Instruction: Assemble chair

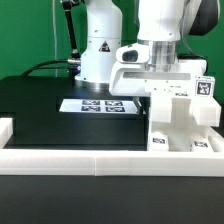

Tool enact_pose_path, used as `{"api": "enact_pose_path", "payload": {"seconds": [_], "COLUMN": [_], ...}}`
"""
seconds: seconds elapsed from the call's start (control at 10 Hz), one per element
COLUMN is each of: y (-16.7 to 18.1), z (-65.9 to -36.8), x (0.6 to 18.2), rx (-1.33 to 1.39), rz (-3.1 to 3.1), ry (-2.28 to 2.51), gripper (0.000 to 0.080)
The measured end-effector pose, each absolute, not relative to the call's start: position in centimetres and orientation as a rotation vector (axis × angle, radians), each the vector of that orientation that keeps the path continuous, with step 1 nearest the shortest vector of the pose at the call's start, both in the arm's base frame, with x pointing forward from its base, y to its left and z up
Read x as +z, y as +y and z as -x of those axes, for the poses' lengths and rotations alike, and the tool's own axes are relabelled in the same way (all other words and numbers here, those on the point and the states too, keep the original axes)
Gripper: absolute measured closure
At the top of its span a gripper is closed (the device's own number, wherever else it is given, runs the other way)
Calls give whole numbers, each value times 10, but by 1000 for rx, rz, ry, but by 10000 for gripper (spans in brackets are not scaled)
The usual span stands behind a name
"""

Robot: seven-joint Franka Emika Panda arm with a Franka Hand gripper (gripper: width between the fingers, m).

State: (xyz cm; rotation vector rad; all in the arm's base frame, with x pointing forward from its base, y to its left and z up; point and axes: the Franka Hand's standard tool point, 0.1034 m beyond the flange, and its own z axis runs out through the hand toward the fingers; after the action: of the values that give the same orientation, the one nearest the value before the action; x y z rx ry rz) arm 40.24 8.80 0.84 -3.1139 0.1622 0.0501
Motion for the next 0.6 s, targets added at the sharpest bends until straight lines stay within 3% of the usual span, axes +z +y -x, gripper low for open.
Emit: {"api": "enact_pose_path", "payload": {"seconds": [0.1, 0.2, 0.6], "y": [88, 87, 74], "z": [-402, -403, -402], "x": [8, 8, 9], "rx": [50, 50, 53], "rz": [3114, 3114, 3113], "ry": [163, 165, 193], "gripper": [396, 513, 513]}}
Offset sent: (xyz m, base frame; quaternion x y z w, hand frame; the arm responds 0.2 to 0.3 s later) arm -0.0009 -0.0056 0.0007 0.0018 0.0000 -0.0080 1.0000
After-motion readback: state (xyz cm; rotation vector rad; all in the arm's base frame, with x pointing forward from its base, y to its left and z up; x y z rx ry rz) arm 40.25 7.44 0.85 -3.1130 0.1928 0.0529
